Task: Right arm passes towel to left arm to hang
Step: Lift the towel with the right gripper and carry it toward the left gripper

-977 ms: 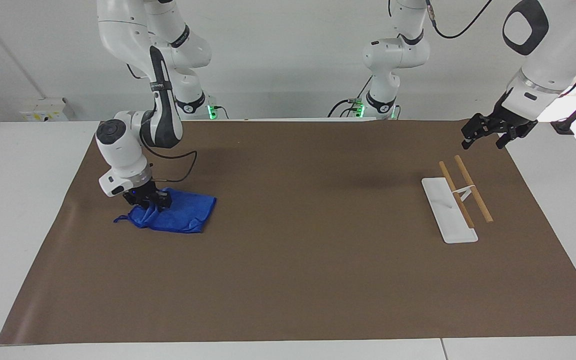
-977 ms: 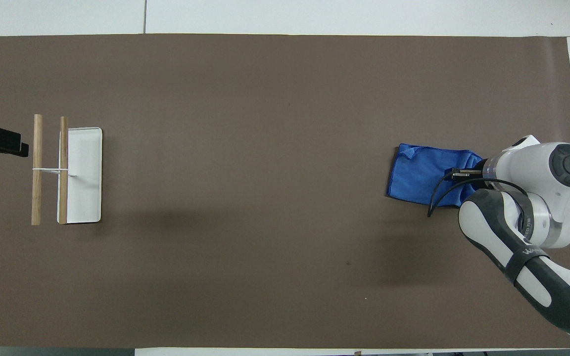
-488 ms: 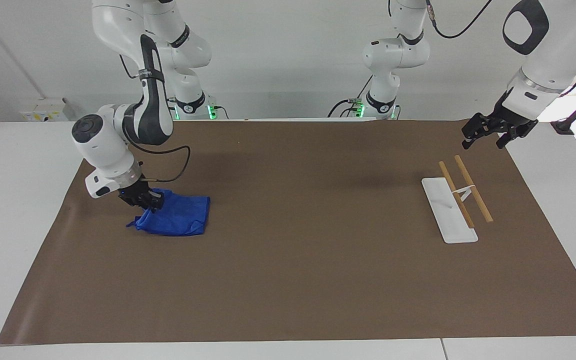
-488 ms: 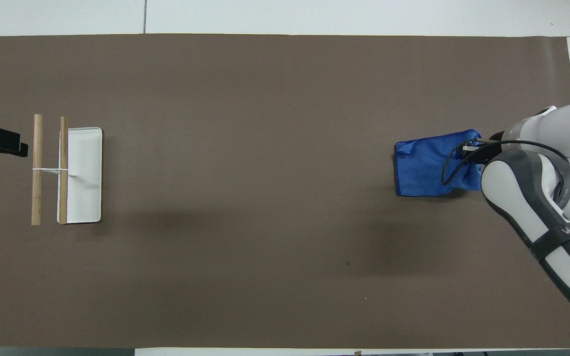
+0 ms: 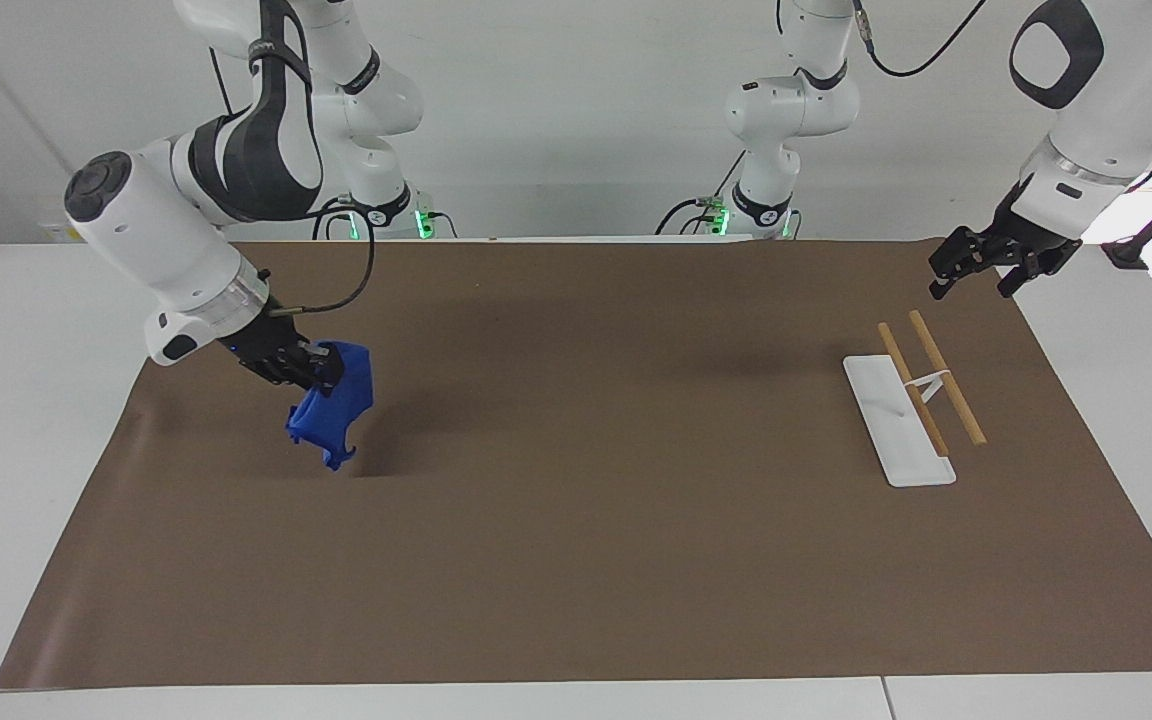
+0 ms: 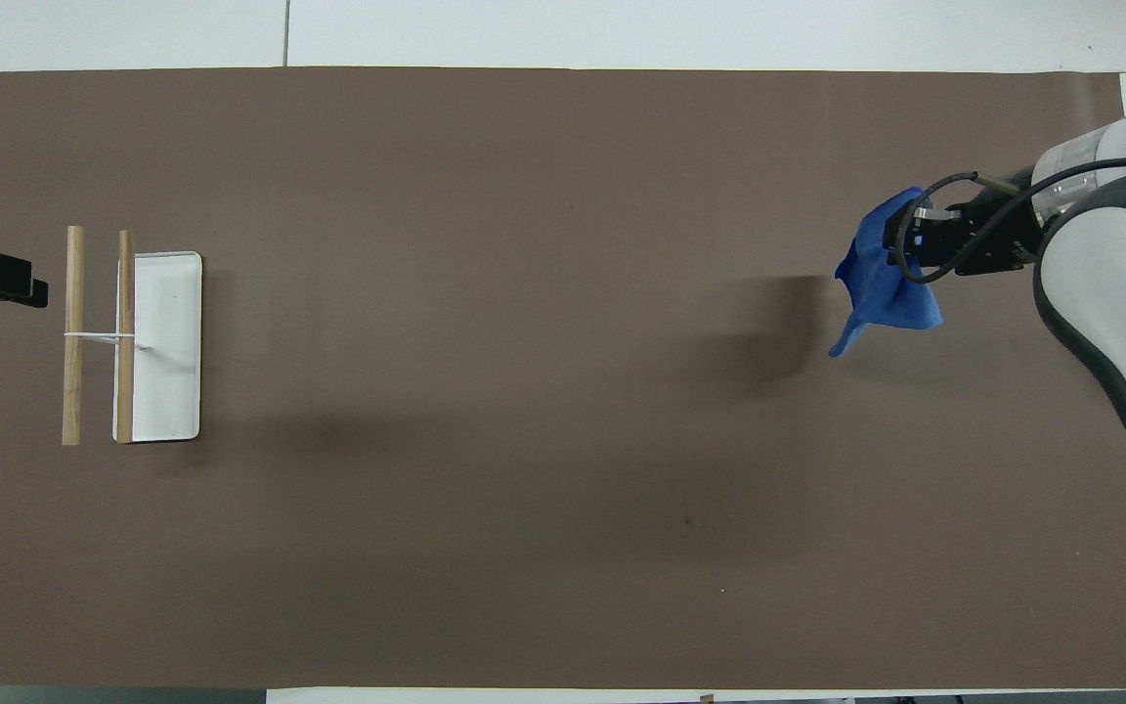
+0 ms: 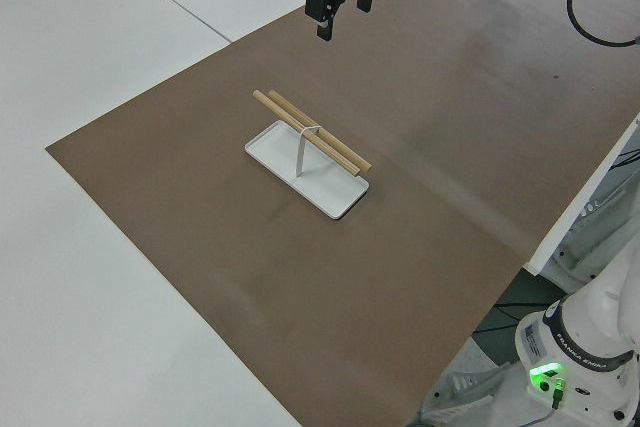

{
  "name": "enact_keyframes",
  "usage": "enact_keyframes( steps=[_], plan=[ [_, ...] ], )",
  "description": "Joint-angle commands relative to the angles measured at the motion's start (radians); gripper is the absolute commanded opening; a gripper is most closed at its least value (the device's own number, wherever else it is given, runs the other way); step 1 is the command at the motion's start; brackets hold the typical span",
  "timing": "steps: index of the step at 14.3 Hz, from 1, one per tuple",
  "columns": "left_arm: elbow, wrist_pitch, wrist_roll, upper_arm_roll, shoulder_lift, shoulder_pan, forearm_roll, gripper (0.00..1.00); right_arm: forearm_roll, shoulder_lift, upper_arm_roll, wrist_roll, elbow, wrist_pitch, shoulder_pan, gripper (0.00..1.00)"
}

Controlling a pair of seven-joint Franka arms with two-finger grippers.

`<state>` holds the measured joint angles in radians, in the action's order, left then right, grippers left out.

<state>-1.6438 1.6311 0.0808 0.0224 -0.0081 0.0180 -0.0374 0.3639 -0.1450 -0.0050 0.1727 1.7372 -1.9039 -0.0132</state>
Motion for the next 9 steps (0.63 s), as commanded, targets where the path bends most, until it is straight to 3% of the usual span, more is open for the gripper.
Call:
enact_keyframes(
  steps=[1,5,9],
  plan=[
    [-0.036,0.023,-0.007,-0.006,-0.029,0.005,0.021,1.00,0.154,-0.034,0.008,0.152,-0.111,0.034,-0.026,0.00],
    [-0.036,0.016,-0.010,-0.006,-0.029,0.005,0.021,1.00,0.381,-0.062,0.008,0.374,-0.143,-0.120,-0.146,0.00],
    [-0.106,0.029,-0.016,-0.007,-0.064,-0.007,0.021,1.00,0.579,-0.102,0.010,0.624,-0.130,-0.535,-0.373,0.00]
  ],
)
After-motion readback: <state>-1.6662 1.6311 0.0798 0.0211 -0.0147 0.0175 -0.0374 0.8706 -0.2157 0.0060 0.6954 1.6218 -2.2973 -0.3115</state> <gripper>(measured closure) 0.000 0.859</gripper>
